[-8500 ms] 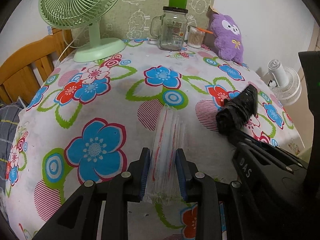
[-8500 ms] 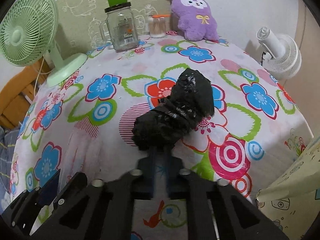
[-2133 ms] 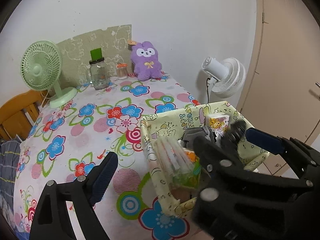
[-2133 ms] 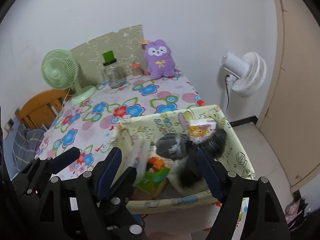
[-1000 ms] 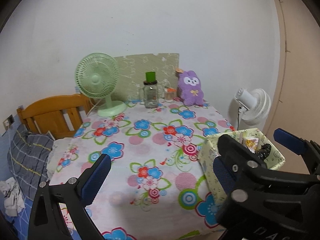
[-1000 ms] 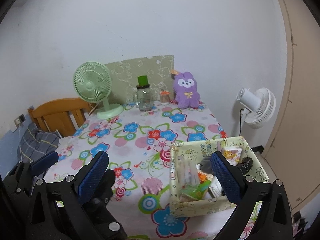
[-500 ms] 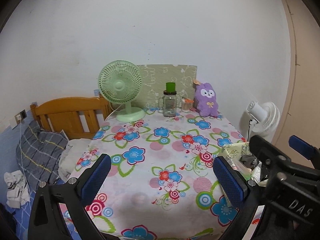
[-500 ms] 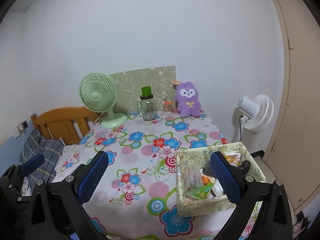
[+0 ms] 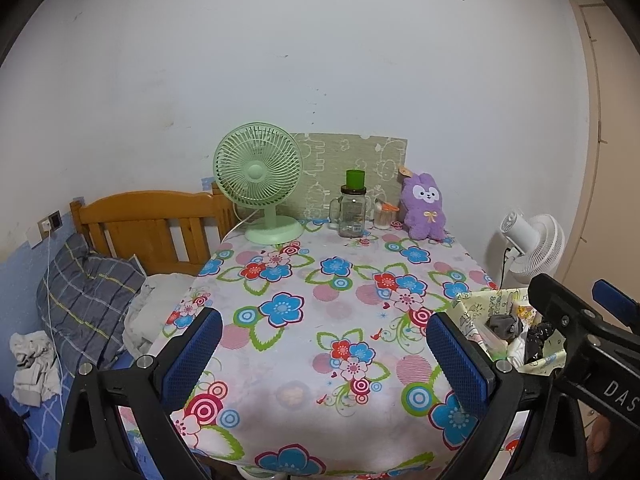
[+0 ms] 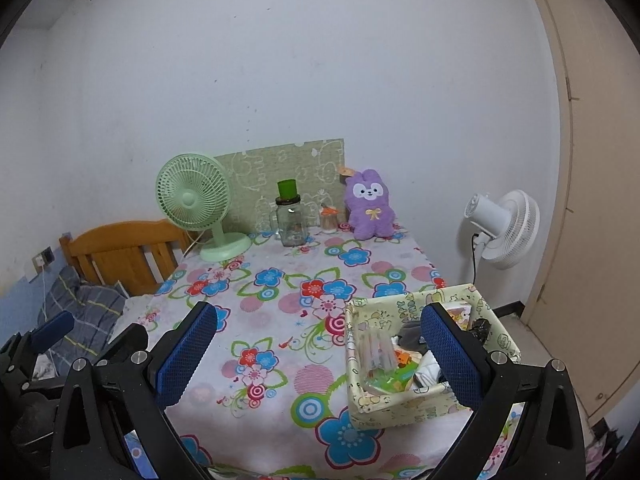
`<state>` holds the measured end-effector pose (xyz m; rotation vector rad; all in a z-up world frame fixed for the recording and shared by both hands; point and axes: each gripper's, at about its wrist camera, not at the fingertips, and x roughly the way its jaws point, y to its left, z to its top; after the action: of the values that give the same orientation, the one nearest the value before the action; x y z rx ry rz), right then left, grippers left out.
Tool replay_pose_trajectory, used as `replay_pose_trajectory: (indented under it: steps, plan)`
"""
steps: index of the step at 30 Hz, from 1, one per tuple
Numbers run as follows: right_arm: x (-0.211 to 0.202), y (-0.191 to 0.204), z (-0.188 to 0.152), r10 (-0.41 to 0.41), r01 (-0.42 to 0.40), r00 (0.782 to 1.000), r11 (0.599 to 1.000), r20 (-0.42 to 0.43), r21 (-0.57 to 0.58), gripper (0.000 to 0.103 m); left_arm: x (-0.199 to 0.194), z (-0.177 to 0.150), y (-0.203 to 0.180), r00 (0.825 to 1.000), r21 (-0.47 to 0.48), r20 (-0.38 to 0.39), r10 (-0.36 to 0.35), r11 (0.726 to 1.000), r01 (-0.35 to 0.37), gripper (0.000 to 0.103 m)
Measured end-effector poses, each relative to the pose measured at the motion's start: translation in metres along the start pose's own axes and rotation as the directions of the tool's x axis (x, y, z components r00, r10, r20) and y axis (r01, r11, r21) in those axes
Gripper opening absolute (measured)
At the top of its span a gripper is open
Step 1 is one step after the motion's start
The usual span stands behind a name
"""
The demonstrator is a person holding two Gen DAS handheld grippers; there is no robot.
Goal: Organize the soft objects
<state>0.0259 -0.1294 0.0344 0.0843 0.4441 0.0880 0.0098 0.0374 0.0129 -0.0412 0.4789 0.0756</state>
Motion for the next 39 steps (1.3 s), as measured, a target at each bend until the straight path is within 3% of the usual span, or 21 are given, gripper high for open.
replay_pose_trajectory:
  steps: [39]
  plan:
    - [0.001, -0.01, 0.002, -0.047, 0.047, 0.999, 0.998, -0.001, -0.028, 0.103, 0.002, 0.002, -0.003, 1.0, -0.016, 0.015, 0.001, 1.0, -0.001, 0.103]
